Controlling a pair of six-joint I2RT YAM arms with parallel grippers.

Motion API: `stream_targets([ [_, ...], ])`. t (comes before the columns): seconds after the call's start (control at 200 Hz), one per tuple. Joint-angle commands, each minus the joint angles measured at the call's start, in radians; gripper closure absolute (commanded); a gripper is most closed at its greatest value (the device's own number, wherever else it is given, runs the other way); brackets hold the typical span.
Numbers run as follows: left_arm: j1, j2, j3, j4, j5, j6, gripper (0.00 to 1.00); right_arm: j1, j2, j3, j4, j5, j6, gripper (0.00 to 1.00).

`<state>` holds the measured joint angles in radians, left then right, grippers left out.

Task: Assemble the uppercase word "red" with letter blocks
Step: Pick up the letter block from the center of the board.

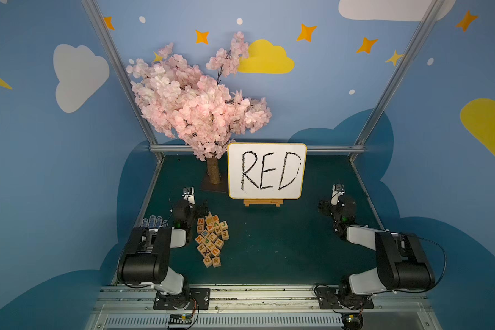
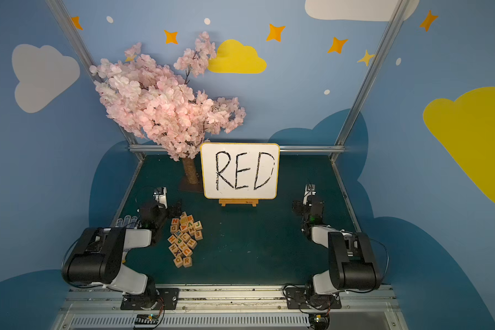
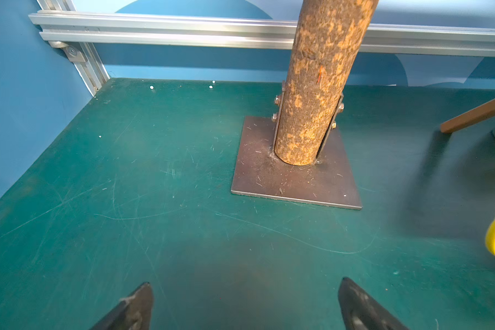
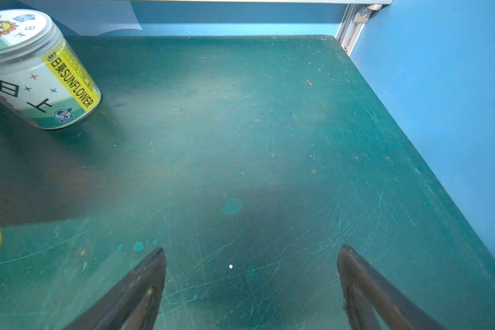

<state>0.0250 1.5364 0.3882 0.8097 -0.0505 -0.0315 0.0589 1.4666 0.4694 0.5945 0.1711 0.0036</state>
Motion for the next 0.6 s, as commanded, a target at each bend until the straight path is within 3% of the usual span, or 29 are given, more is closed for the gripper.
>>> stream_targets([
  [0.0,0.001,0.002,0.011,0.006,0.011,0.002,0.01,0.001,-0.006,-0.009,-0.002,-0.006,0.009,0.07],
  [0.596,0.011,0.003,0.009,0.006,0.029,-0.008,0.01,-0.005,-0.004,-0.006,-0.005,-0.019,0.012,0.07],
])
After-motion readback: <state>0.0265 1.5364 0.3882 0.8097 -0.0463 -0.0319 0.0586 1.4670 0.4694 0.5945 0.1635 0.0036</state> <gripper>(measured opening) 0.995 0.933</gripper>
